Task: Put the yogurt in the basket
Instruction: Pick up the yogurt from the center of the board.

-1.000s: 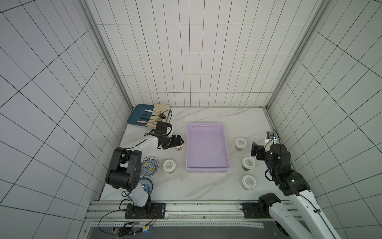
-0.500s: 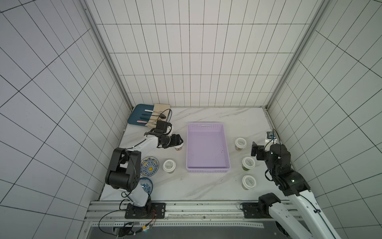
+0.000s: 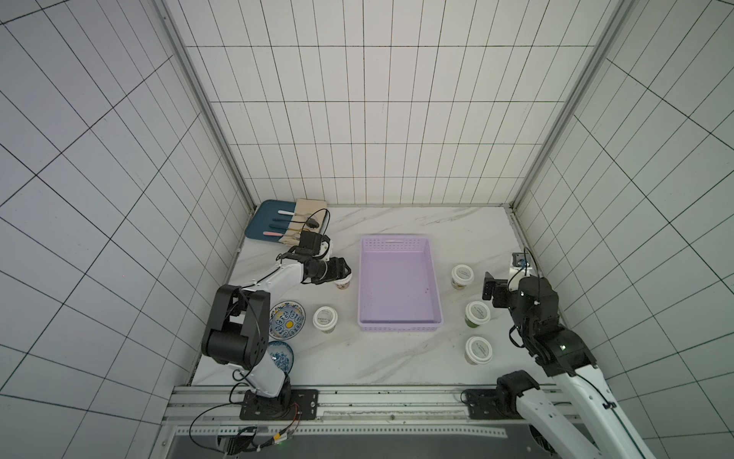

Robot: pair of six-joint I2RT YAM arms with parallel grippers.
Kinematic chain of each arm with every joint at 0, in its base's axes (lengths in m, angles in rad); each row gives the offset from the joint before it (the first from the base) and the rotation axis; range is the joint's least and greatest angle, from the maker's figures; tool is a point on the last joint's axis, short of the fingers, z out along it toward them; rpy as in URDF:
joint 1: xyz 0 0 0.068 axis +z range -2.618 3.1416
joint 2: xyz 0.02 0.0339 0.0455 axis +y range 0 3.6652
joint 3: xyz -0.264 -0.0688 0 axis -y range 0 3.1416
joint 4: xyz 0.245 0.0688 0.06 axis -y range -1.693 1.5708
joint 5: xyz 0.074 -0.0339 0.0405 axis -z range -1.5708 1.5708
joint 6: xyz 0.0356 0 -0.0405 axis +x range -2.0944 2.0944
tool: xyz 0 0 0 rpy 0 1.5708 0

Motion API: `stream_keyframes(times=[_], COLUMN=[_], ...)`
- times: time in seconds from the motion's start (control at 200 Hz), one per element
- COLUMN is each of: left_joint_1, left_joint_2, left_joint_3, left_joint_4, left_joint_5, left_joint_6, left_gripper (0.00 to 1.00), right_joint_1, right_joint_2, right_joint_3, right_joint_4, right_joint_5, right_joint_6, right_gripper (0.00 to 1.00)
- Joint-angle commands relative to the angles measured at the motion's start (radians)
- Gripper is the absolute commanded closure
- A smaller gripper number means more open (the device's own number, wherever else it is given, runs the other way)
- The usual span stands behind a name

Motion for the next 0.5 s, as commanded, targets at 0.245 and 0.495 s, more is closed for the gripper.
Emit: stream_keyframes(times=[0.245,0.495], left_joint_1=[-0.016,-0.043], left_joint_2=[-0.012,0.012], left_joint_3=[0.042,0.059], left_joint_4=[-0.039,-0.058], left_joint_5=[-0.077,-0.093], left_joint_6=[0.065,0.088], left_gripper=[0.21,0.15], right_joint_1=[0.013,0.013], right_joint_2=[-0.005,-0.005], right_joint_3=[-0.022,-0.022], right_joint_4=[0.018,0.018], right_joint_5=[0.003,0.008], right_joint_6=[-0.007,-0.007], right_gripper=[0.01,0.01])
